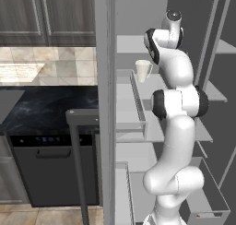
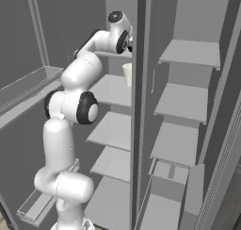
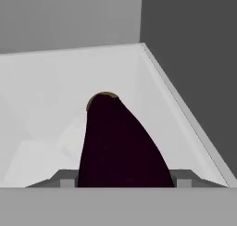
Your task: Take the eggplant and potato from the fridge shelf and place them in the freezer drawer to begin freezing them.
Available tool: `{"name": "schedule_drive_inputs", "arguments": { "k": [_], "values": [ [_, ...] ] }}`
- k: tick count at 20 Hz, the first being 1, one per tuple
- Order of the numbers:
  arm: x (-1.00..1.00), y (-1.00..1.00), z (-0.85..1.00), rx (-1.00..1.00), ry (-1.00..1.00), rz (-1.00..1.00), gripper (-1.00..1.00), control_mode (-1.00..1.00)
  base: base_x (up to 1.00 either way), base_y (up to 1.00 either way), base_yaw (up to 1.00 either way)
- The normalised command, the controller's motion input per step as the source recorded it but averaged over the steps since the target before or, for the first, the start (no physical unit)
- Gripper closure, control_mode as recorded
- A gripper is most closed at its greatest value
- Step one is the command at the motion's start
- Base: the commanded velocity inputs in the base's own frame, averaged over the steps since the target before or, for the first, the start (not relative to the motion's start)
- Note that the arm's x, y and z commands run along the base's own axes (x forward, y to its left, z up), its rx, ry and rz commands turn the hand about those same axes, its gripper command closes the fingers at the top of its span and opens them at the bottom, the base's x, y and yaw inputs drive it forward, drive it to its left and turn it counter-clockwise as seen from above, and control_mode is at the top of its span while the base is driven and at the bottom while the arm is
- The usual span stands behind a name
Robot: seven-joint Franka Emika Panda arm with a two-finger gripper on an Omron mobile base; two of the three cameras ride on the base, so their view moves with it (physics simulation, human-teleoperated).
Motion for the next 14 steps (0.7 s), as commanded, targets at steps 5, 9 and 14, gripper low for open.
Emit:
{"name": "schedule_drive_inputs", "arguments": {
  "k": [5, 9, 14],
  "values": [
    [-0.01, 0.26, 0.00, 0.01, -0.14, 0.10, 1.00, -1.00, 0.00, 0.00, 0.00],
    [-0.06, 0.36, 0.00, 0.01, -0.08, 0.12, 1.00, -1.00, 0.00, 0.00, 0.00],
    [-0.16, 0.36, 0.04, 0.02, -0.08, 0.11, 1.00, -1.00, 0.00, 0.00, 0.00]
  ]
}}
